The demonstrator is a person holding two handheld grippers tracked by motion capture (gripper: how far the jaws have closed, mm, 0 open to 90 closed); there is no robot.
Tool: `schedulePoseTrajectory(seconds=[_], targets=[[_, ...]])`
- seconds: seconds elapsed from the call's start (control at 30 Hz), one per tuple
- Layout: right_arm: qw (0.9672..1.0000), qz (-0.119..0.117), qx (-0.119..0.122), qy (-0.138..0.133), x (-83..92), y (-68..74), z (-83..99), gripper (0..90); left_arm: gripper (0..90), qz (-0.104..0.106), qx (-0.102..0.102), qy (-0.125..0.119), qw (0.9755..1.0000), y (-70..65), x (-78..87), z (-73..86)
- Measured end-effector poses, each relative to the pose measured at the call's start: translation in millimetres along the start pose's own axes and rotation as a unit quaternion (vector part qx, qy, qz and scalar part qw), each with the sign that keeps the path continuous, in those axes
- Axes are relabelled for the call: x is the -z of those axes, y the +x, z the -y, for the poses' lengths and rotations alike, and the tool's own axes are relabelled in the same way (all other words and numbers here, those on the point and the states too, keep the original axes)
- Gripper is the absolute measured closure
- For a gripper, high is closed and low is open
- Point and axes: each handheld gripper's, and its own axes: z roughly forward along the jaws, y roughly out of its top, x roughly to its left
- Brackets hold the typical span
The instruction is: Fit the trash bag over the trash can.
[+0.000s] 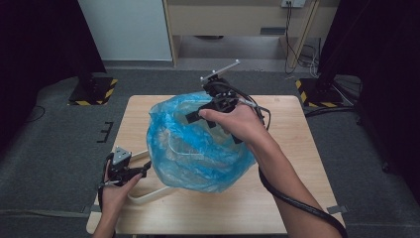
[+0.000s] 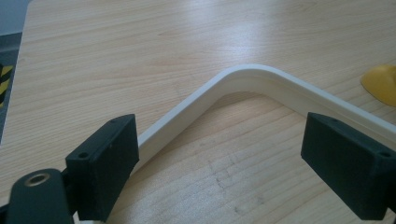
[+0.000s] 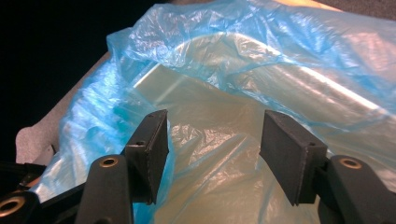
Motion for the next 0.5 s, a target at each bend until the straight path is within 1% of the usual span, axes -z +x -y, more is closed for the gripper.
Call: schedulePoseTrajectory(seconds=[0.13,0.17,0.2,0.5], targets=[[1.0000,0.002,0.000,-0.008,6.7,-3.1,1.5,41.4,10.7,0.000,-0.001,0.001,1.0000,-0.3,0.0,0.0],[1.0000,0.001,-0.002,-0.009,8.1,-3.6,2.0,41.4,10.7,0.000,-0.001,0.000,1.0000,-0.4,0.0,0.0],[1.0000,0.001,0.002,-0.009,9.3,-4.8,2.7,41.5,10.7,0.000,-0.001,0.000,1.0000,-0.4,-0.1,0.0],[0.9997,-0.003,-0.002,-0.023,24.2,-9.2,7.8,41.7,10.6,0.000,0.000,0.001,1.0000,0.7,0.1,0.8]])
